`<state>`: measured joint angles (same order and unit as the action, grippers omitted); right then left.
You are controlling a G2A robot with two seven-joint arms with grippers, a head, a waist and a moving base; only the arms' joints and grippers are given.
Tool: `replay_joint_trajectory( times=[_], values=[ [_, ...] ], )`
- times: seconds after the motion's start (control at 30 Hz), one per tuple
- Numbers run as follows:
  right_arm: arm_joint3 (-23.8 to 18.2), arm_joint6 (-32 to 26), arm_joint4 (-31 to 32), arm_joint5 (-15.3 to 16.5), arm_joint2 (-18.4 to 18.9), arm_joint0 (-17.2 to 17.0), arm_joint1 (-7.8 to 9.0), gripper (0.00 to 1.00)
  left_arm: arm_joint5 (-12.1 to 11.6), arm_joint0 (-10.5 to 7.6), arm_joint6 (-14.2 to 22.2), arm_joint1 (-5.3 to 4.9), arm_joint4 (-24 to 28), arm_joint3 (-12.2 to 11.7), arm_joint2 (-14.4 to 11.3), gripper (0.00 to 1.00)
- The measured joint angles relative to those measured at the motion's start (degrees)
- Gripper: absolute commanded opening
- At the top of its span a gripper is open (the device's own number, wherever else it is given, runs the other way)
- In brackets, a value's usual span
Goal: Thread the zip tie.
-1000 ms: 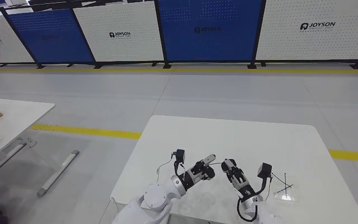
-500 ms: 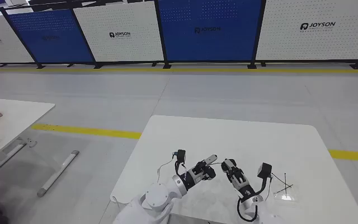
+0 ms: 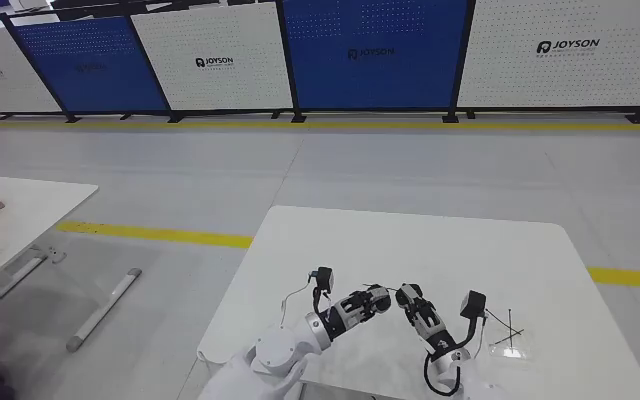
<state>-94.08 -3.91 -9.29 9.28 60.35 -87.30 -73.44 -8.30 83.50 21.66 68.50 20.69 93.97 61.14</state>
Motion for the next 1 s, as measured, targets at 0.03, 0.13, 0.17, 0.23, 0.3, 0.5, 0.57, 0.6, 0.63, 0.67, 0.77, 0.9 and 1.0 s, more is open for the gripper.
replay_joint_trajectory(
  times=[0.03,0.13,0.17,0.23,0.3,0.5,0.57,0.6,0.63,0.67,0.77,0.9,1.0],
  values=[
    [0.0,0.0,0.0,0.0,0.0,0.0,0.0,0.0,0.0,0.0,0.0,-0.01,0.0,0.0,0.0,0.05],
    [0.0,0.0,0.0,0.0,0.0,0.0,0.0,0.0,0.1,-0.13,-0.1,0.0,-0.1,0.0,-0.2,0.2],
    [0.0,0.0,0.0,0.0,0.0,0.0,0.0,0.0,0.2,-0.22,-0.2,0.02,-0.2,0.0,-0.3,0.25],
    [0.0,0.0,0.0,0.0,0.0,0.0,0.0,0.0,0.4,-0.38,-0.4,0.04,-0.3,0.0,-0.5,0.33],
    [0.0,0.0,0.0,0.0,0.0,0.0,0.0,0.0,0.6,-0.56,-0.8,0.09,-0.4,0.0,-0.7,0.33],
    [0.0,0.0,0.0,0.0,0.0,0.0,0.0,0.0,0.9,-1.04,-2.0,0.23,-0.8,0.0,-1.2,0.26],
    [0.0,0.0,0.0,0.0,0.0,0.0,0.0,0.0,0.9,-1.12,-2.4,0.26,-1.0,0.0,-1.3,0.23],
    [0.0,0.0,0.0,0.0,0.0,0.0,0.0,0.0,0.9,-1.12,-2.6,0.26,-1.1,0.0,-1.3,0.23],
    [0.0,0.0,0.0,0.0,0.0,0.0,0.0,0.0,0.9,-1.12,-2.7,0.27,-1.2,0.0,-1.4,0.2],
    [0.0,0.0,0.0,0.0,0.0,0.0,0.0,0.0,0.9,-1.12,-2.8,0.27,-1.4,0.0,-1.4,0.17],
    [0.0,0.0,0.0,0.0,0.0,0.0,0.0,0.0,0.9,-1.11,-3.0,0.26,-1.7,-0.1,-1.4,0.13],
    [0.0,0.0,0.0,0.0,0.0,0.0,0.0,0.0,0.9,-1.09,-3.1,0.24,-1.8,-0.1,-1.4,0.1],
    [0.0,0.0,0.0,0.0,0.0,0.0,0.0,0.0,0.8,-1.08,-3.1,0.22,-1.9,-0.1,-1.4,0.07]
  ],
)
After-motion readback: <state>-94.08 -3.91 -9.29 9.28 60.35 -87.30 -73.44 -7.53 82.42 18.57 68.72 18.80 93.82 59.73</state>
